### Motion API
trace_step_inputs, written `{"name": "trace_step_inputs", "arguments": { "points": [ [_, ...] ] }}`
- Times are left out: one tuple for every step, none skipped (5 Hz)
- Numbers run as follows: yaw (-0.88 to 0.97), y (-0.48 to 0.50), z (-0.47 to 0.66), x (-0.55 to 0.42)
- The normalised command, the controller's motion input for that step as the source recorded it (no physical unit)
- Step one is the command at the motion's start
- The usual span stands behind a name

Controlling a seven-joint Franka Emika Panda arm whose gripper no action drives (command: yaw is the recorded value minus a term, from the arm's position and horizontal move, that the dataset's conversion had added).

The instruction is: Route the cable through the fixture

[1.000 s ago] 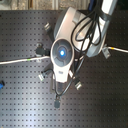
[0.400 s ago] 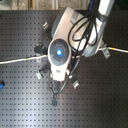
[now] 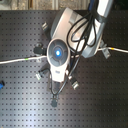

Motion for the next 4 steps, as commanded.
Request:
{"name": "trace_step_inputs", "arguments": {
  "points": [
    [0.0, 0.168, 0.31, 0.032],
    [0.0, 0.158, 0.43, -0.015],
    [0.0, 0.13, 0.4, -0.04],
    [0.0, 0.057, 0.11, -0.032]
  ]
}}
